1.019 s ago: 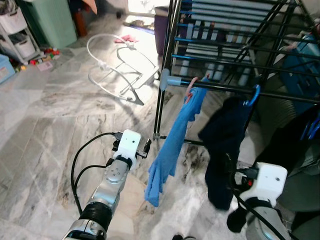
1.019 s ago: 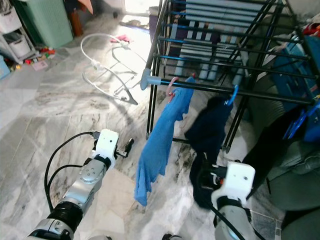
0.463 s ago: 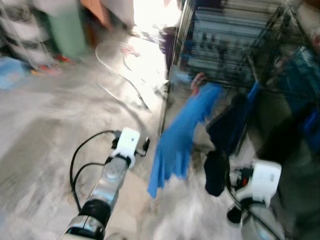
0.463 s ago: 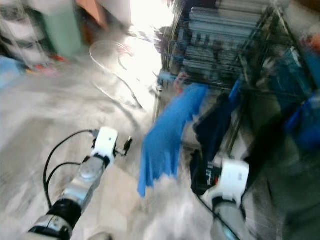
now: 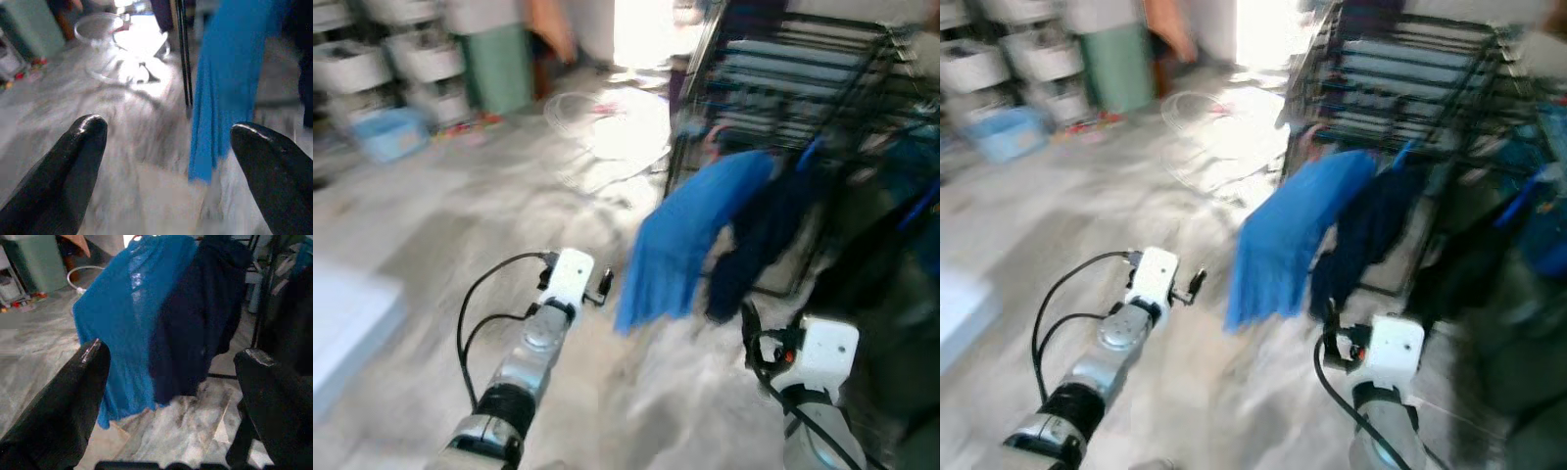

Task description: Hang hanger

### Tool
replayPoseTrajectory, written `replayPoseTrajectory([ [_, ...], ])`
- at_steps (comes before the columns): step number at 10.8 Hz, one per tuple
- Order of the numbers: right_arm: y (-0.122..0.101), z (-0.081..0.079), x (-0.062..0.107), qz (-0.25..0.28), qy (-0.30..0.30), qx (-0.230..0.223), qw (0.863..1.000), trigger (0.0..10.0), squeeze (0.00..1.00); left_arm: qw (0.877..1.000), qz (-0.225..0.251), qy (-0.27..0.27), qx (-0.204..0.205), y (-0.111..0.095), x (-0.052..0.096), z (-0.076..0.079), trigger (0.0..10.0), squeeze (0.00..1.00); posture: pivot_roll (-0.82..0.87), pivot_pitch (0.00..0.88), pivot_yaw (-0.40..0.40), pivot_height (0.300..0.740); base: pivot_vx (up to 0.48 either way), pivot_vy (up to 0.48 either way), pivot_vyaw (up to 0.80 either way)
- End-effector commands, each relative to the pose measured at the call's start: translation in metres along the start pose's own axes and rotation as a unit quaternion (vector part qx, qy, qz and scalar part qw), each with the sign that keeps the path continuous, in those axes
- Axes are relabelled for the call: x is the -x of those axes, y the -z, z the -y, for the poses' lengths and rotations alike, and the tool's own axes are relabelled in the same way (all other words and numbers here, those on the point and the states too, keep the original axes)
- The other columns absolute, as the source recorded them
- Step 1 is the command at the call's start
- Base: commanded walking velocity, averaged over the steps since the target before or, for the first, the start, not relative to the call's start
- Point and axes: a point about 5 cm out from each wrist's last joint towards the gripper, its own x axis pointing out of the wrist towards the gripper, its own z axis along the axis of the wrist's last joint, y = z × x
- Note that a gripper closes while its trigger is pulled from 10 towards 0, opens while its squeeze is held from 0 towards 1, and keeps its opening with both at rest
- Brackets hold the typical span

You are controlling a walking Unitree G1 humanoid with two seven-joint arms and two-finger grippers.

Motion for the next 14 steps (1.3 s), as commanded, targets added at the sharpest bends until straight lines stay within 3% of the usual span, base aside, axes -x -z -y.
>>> replayPoseTrajectory([
  [1, 0.004, 0.003, 0.002, -0.004, 0.008, 0.004, 1.000, 10.0, 0.89, 1.000, 0.016, 0.015, -0.016, -0.006, -0.002, 0.007, 10.0, 0.00, 0.05, 0.005, -0.024, 0.740, 0.000, 0.000, 0.00],
  [2, 0.008, 0.003, 0.001, -0.006, 0.004, 0.019, 1.000, 10.0, 0.65, 1.000, 0.010, 0.026, -0.012, -0.002, -0.002, 0.012, 10.0, 0.00, 0.06, 0.000, -0.035, 0.740, 0.000, 0.000, 0.00],
  [3, 0.017, 0.009, -0.003, -0.012, 0.017, 0.023, 1.000, 10.0, 0.14, 1.000, -0.005, 0.022, 0.006, 0.004, -0.003, 0.017, 10.0, 0.00, 0.06, 0.000, -0.058, 0.740, 0.000, 0.000, 0.00],
  [4, 0.021, 0.012, -0.005, -0.010, 0.025, 0.023, 0.999, 10.0, 0.00, 1.000, -0.001, 0.025, 0.020, 0.003, -0.004, 0.018, 10.0, 0.00, 0.06, 0.000, -0.069, 0.740, 0.000, 0.000, 0.00],
  [6, 0.031, 0.032, -0.006, 0.004, 0.092, 0.017, 0.996, 10.0, 0.00, 0.998, 0.016, -0.006, 0.057, -0.003, -0.006, 0.008, 10.0, 0.00, 0.08, 0.000, -0.076, 0.740, 0.000, 0.000, 0.00],
  [7, 0.030, 0.034, -0.004, 0.014, 0.099, -0.001, 0.995, 10.0, 0.00, 0.998, 0.032, -0.012, 0.057, -0.009, -0.008, 0.005, 10.0, 0.00, 0.07, 0.000, -0.071, 0.740, 0.000, 0.000, 0.00],
  [9, 0.025, 0.029, -0.003, 0.034, 0.076, 0.018, 0.996, 10.0, 0.00, 0.997, 0.059, -0.024, 0.036, -0.024, -0.012, 0.003, 10.0, 0.00, 0.06, 0.000, -0.058, 0.740, 0.000, 0.000, 0.00],
  [11, 0.034, 0.023, -0.007, 0.026, 0.059, 0.004, 0.998, 10.0, 0.00, 1.000, 0.026, -0.007, 0.001, -0.010, -0.011, 0.005, 10.0, 0.00, 0.06, 0.000, -0.046, 0.740, 0.000, 0.000, 0.00],
  [14, 0.044, 0.020, -0.010, 0.017, 0.059, -0.008, 0.998, 10.0, 0.00, 0.999, -0.026, -0.042, -0.003, 0.009, -0.006, -0.003, 10.0, 0.00, 0.06, 0.000, -0.045, 0.740, 0.000, 0.000, 0.00],
])
